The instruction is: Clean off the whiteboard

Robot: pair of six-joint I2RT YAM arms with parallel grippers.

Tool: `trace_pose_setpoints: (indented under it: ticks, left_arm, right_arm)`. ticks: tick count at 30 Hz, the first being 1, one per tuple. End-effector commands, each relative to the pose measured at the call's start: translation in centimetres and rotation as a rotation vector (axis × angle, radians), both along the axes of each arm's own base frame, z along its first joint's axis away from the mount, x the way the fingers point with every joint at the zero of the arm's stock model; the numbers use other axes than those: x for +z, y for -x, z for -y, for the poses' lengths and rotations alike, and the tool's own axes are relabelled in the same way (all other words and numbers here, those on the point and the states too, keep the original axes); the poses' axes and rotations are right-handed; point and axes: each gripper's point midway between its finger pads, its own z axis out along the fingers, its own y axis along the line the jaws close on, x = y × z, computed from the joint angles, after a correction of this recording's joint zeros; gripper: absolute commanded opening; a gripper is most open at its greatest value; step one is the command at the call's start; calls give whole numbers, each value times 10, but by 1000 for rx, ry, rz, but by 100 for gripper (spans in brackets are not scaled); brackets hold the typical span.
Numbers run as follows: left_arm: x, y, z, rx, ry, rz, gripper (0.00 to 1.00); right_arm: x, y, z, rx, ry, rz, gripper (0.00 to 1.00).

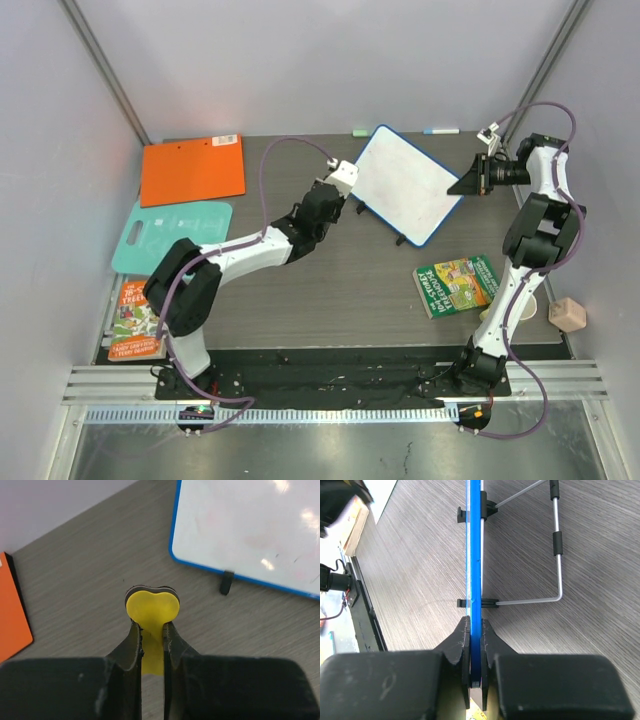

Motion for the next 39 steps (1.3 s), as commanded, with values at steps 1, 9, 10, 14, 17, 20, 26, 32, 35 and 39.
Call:
trace_pose_setpoints:
  ticks: [1, 9, 10, 14, 17, 20, 26, 32, 35, 39]
  left_arm:
    - [-33, 12, -22, 90, -40, -84, 0]
    - [-83, 29, -38, 157, -47, -250, 8]
    - [-87, 29, -36, 150, -43, -268, 15]
    - [-104, 33, -31, 98, -15, -377, 46]
    - [-118, 34, -29, 64, 4, -453, 59]
    - [-129, 34, -30, 58, 0, -489, 70]
    - [-139, 34, -35, 65, -8, -503, 84]
    - [-147, 32, -38, 72, -11, -521, 90]
    - [-145, 30, -38, 73, -6, -517, 93]
    - [-141, 28, -41, 82, -13, -498, 98]
  right_arm:
    - [-55, 62, -4, 202, 240, -211, 1]
    - [-55, 76, -9, 188, 252, -213, 1]
    - [-54, 75, -8, 176, 269, -188, 1]
    - [-54, 76, -8, 159, 282, -196, 4]
    - [-58, 74, -7, 155, 285, -207, 4]
    - [-63, 72, -4, 154, 288, -222, 10]
    - [-69, 67, -2, 154, 290, -230, 31]
    - [-62, 54, 1, 140, 305, -196, 45]
    - [-56, 48, 4, 127, 318, -179, 48]
    - [-50, 40, 8, 114, 337, -156, 51]
